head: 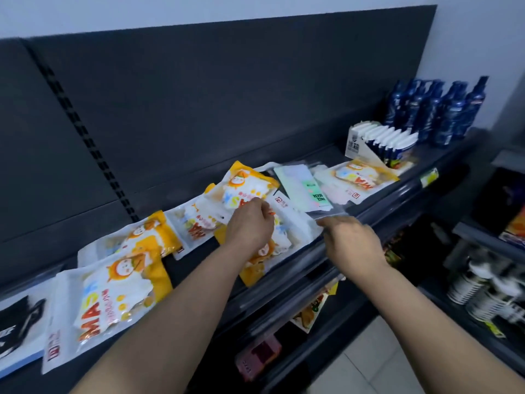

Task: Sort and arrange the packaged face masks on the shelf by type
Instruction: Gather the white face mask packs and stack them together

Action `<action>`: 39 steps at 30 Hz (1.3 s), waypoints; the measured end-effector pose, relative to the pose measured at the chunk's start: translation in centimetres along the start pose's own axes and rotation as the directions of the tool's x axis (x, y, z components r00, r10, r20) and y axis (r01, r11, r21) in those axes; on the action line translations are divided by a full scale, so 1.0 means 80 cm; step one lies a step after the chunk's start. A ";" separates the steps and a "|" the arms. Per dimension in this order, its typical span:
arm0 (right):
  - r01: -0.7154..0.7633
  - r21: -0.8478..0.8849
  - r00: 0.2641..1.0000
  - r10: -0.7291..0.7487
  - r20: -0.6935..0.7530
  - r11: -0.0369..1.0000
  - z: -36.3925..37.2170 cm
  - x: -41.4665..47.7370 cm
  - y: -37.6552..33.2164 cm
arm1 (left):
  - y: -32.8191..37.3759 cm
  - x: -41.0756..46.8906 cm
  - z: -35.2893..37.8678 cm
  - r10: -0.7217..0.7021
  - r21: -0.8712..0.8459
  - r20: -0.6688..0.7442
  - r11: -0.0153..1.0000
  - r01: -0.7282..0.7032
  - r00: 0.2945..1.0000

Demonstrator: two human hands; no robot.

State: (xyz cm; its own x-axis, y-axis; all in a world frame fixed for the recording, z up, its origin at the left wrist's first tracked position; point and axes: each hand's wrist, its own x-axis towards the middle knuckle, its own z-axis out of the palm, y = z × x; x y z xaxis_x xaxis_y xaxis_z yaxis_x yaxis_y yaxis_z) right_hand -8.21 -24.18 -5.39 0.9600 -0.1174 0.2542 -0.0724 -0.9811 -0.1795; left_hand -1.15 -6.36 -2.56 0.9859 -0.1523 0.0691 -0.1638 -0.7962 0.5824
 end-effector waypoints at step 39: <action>0.207 0.043 0.928 -0.210 0.307 0.977 0.043 0.238 0.202 | 0.124 0.250 0.151 -0.367 0.466 -0.154 0.792 0.395 0.917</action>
State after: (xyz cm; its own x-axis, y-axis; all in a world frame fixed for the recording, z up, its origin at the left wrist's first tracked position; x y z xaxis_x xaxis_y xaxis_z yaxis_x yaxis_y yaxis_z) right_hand 9.84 -41.74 -6.75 0.9894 0.1444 -0.0177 0.1396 -0.9765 -0.1642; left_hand 16.55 -24.39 -5.21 0.9698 0.2427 -0.0261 0.2441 -0.9633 0.1114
